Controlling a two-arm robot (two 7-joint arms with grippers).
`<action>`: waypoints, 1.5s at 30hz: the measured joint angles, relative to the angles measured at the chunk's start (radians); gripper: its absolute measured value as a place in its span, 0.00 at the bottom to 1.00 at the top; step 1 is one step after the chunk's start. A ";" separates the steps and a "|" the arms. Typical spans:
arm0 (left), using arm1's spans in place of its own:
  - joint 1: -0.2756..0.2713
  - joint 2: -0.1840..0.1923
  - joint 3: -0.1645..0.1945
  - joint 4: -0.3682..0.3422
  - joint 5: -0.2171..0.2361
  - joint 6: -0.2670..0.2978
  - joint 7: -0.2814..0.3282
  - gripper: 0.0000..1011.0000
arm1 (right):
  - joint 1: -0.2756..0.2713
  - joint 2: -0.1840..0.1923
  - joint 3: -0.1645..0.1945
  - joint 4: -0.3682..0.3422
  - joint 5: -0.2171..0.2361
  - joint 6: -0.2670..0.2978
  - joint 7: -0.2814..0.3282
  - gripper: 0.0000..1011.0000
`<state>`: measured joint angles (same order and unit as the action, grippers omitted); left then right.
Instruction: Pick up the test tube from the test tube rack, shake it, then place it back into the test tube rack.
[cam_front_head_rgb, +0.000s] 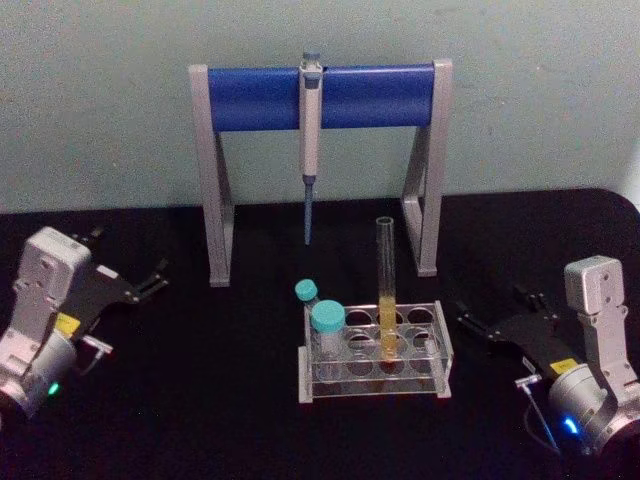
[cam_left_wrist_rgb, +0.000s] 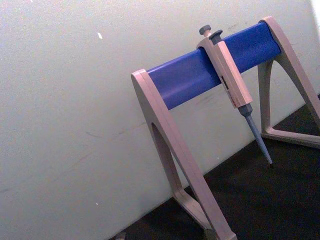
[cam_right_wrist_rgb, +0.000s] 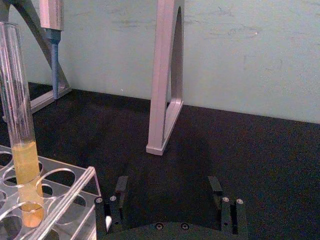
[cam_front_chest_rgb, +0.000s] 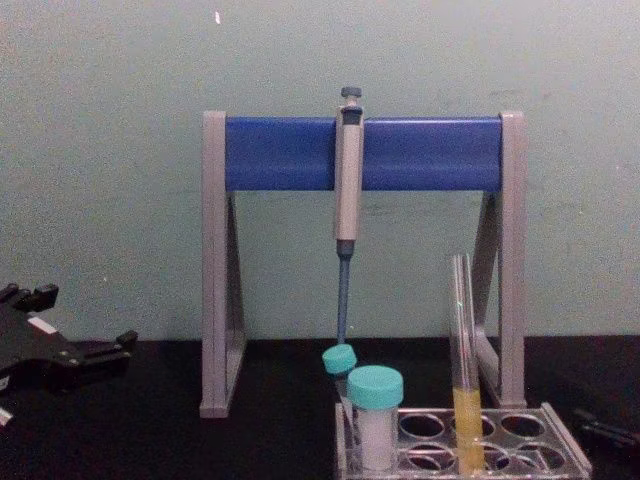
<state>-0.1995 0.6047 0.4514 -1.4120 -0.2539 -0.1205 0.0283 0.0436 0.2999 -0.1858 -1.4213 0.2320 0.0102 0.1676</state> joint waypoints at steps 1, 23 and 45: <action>0.000 0.000 0.000 0.000 0.000 0.000 0.000 1.00 | 0.000 0.000 0.000 0.000 0.000 0.000 0.000 0.99; 0.000 0.000 0.000 0.000 0.000 0.000 0.000 1.00 | 0.001 0.002 -0.003 0.000 0.001 0.000 0.000 0.99; 0.000 0.000 0.000 0.000 0.000 0.000 0.000 1.00 | 0.001 0.002 -0.003 0.000 0.001 0.000 0.000 0.99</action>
<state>-0.1995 0.6047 0.4514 -1.4120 -0.2539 -0.1205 0.0283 0.0441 0.3019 -0.1883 -1.4213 0.2332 0.0105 0.1672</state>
